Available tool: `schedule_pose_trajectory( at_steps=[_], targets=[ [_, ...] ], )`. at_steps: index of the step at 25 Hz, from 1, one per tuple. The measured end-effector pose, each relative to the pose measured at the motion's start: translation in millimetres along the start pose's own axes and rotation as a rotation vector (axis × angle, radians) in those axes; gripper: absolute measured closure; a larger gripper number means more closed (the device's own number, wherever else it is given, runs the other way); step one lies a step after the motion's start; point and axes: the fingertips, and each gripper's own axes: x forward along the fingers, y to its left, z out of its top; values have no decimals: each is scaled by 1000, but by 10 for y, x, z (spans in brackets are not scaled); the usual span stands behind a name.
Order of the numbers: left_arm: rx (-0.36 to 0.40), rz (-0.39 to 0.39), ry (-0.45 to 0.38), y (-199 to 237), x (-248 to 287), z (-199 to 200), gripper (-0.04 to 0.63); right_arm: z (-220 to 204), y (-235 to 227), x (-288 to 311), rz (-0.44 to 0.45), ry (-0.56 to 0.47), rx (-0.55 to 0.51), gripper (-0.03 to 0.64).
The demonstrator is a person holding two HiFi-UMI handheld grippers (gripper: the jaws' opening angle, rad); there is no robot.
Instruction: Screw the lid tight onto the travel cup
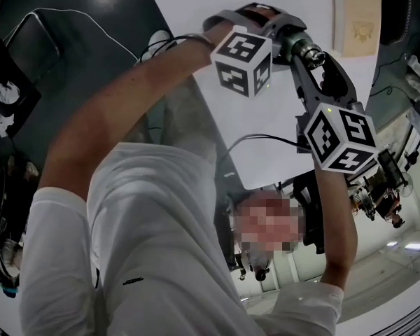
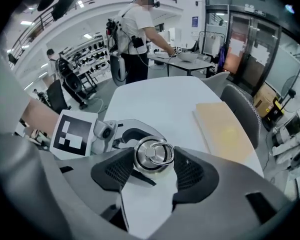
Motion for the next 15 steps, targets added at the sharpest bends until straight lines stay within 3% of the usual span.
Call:
schedule_pose_trajectory(
  at_steps=[7,15],
  targets=[
    [11,15,18,73,4,-43,232,53,-24,52,-20,-70,97,373],
    [-6,-20,50,53,-35,-86,232,69,59,57,-32,-125,32,370]
  ],
)
